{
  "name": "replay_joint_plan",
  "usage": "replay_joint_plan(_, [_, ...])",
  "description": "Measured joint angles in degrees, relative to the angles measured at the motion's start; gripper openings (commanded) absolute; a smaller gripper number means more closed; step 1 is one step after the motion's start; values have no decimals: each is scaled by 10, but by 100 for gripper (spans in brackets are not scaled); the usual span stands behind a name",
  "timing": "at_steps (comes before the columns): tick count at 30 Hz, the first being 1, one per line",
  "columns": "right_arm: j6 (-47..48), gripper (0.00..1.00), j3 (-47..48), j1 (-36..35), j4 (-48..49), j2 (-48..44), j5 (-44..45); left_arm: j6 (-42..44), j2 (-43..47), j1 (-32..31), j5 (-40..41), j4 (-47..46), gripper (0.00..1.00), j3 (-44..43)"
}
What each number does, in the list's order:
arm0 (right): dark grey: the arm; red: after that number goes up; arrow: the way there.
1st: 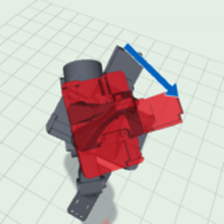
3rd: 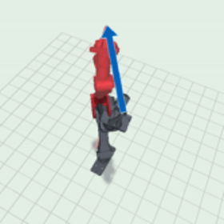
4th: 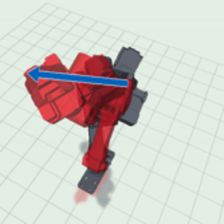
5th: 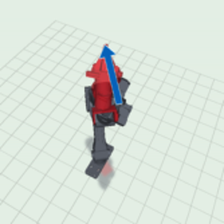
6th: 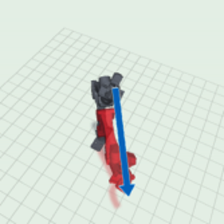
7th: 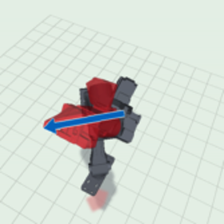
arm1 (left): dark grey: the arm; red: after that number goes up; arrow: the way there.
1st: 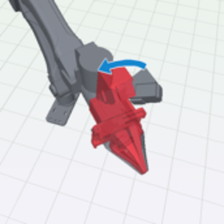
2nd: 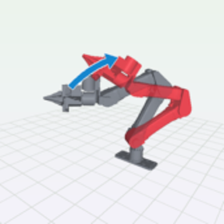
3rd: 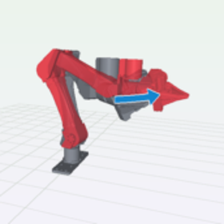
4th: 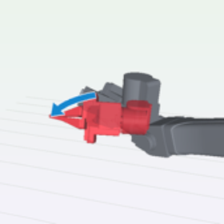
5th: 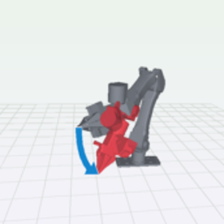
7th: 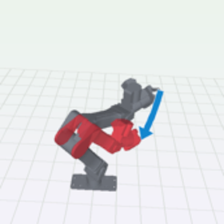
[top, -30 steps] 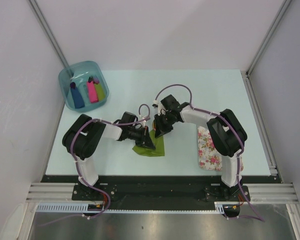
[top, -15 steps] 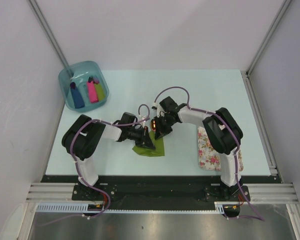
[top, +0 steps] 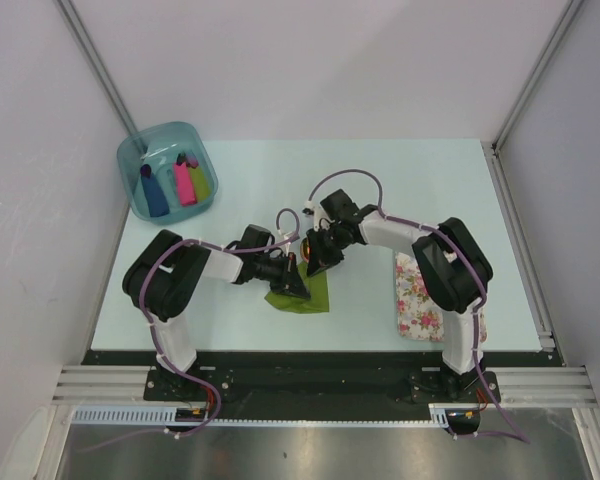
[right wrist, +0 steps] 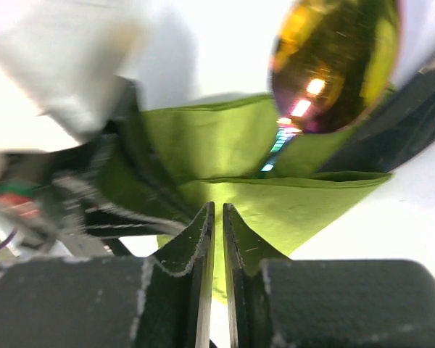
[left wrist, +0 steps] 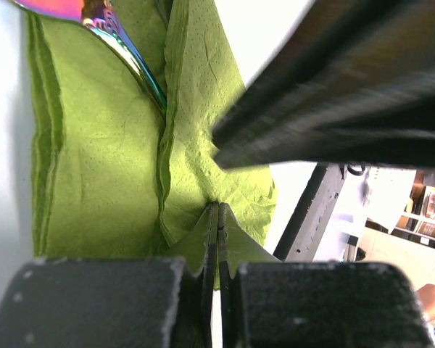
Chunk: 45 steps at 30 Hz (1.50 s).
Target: Place the utensils on the paper napkin and roll it up
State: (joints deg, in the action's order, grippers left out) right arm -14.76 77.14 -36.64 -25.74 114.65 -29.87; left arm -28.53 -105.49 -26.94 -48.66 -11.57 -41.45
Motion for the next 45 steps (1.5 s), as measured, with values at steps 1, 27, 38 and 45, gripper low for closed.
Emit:
replay_joint_plan(1, [-2,13,0,0,2,-5,-4,0,0,0,0,0,0,0])
replay_joint_plan(27, [9,6,10,-23,-1,31,29,-17,32,6,5,-37,6,35])
replay_joint_plan(38, [9,6,10,-20,-1,31,24,-46,12,-13,15,-76,0,21])
replay_joint_plan(45, [15,15,11,-15,-2,31,19,-50,-12,-5,-4,-77,0,15])
